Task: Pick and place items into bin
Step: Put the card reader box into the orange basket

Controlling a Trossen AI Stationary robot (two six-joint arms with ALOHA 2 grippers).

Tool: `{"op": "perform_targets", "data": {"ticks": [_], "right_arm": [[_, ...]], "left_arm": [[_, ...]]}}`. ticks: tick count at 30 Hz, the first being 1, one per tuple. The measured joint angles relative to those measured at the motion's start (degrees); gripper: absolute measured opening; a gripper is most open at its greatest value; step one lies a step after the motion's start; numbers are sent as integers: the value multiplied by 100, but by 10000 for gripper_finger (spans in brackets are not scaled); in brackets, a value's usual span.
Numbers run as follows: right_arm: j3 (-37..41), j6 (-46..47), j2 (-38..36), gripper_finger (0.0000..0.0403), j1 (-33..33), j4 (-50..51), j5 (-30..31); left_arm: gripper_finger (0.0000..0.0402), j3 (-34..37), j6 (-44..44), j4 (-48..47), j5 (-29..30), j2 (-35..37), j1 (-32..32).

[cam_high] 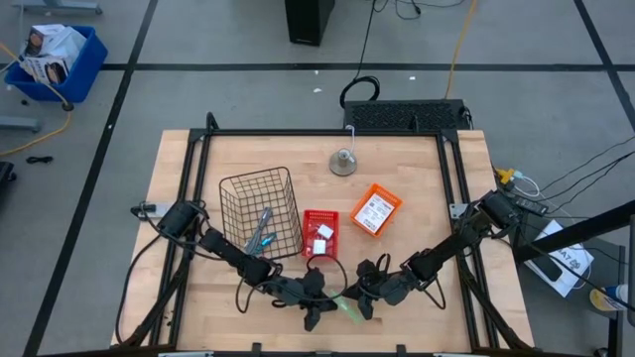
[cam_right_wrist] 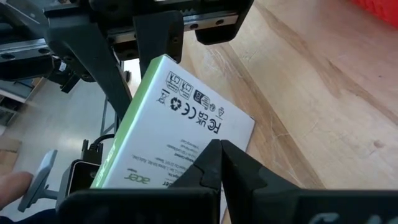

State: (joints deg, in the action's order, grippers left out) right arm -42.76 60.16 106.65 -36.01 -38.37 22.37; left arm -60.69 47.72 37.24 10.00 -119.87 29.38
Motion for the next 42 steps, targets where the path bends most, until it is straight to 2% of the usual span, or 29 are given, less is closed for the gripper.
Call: {"op": "perform_targets", "data": {"ticks": [8, 17, 30, 35, 42], "right_arm": [[-2, -80, 0, 1, 0, 0, 0], [-2, -149, 0, 22, 0, 0, 2], [-2, -195, -2, 92, -7, -3, -17], [-2, 246, -2, 104, 71, 0, -433], [0, 177, -238, 101, 223, 201, -934]], "left_arm": [[31, 0, 26, -5, -57, 0, 1], [31, 0, 17, 21, -59, 0, -5], [31, 0, 0, 24, -107, 0, -4], [31, 0, 0, 24, -107, 0, -6], [31, 0, 2, 24, -111, 0, -5]]}}
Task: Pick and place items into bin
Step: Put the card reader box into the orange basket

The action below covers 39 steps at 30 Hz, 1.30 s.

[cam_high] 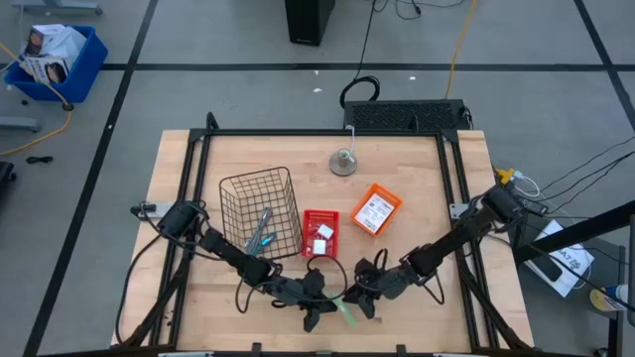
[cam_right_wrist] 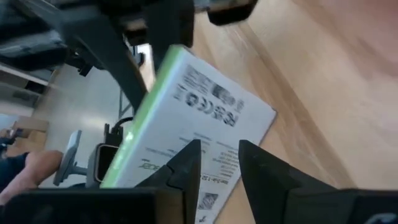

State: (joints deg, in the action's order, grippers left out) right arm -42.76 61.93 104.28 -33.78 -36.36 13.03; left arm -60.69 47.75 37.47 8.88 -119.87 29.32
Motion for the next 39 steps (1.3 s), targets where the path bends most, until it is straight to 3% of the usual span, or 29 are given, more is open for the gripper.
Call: {"op": "perform_targets", "data": {"ticks": [8, 13, 28, 35, 39], "right_arm": [[2, -157, -1029, 85, -39, 1388, 361], [2, -245, -1384, 83, -137, 1747, 599], [-6, -149, -1424, 140, -209, 793, -450], [-407, 37, -1421, 131, -236, 1532, -603], [-905, 111, -1459, 130, -234, 2585, -888]], "left_arm": [[31, 2, 0, -28, 2, 0, 0], [31, 2, 0, -33, 3, 0, 0], [31, 2, -8, -46, 11, 0, 0], [31, 2, -13, -45, 61, 0, 0], [31, 2, -66, -44, 62, 0, 0]]}}
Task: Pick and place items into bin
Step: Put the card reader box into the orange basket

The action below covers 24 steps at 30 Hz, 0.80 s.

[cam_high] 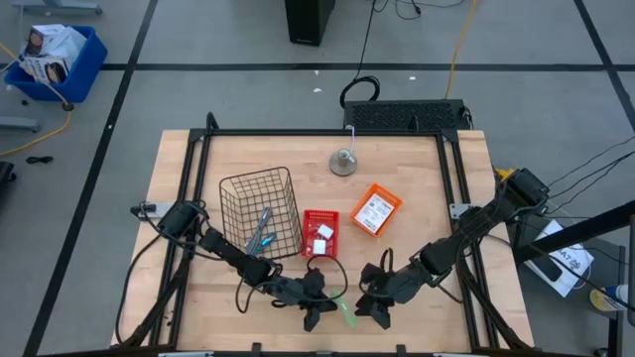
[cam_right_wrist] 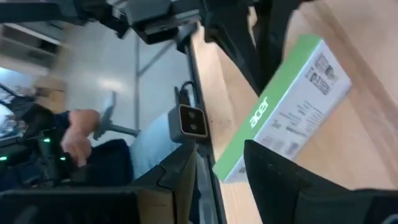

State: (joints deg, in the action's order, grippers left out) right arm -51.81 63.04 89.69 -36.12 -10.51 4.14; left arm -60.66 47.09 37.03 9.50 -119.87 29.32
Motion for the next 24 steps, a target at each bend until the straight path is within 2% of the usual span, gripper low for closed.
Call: {"op": "perform_targets", "data": {"ticks": [5, 11, 15, 24], "right_arm": [[-698, 380, -50, 130, -63, 1453, -89], [-1444, 468, 25, 130, -74, 2840, 354], [-1618, 595, 59, 130, -70, 3227, 364], [-1857, 700, 560, 130, -22, 3240, 88]], "left_arm": [[31, 0, -7, -1, -7, 0, 0], [31, 0, -2, -10, -31, 0, 0], [31, 0, -3, -45, -33, 0, 0], [31, 0, -2, -115, 53, 0, 0]]}}
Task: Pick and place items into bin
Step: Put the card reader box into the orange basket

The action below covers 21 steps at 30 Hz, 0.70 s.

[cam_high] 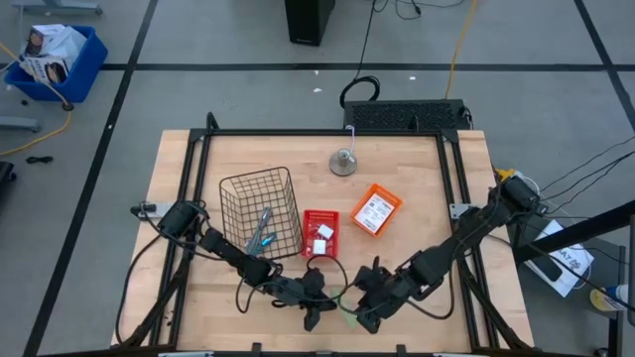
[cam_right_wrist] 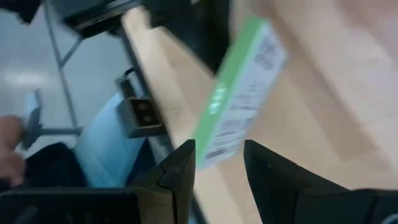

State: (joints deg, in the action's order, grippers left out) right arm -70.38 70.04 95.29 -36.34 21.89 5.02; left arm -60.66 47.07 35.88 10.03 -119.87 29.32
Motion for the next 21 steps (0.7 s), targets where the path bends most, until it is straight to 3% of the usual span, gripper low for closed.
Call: {"op": "perform_targets", "data": {"ticks": [6, 13, 21], "right_arm": [[-676, -252, 237, 129, -55, 109, -26], [-1668, -375, 864, 121, -50, 1488, 65], [-2231, -486, 1416, 120, 11, 2449, -78]], "left_arm": [[31, 0, 0, -25, 48, 0, 0], [31, 0, 18, -79, 55, 0, -4], [31, 0, 24, -127, 61, 0, -4]]}}
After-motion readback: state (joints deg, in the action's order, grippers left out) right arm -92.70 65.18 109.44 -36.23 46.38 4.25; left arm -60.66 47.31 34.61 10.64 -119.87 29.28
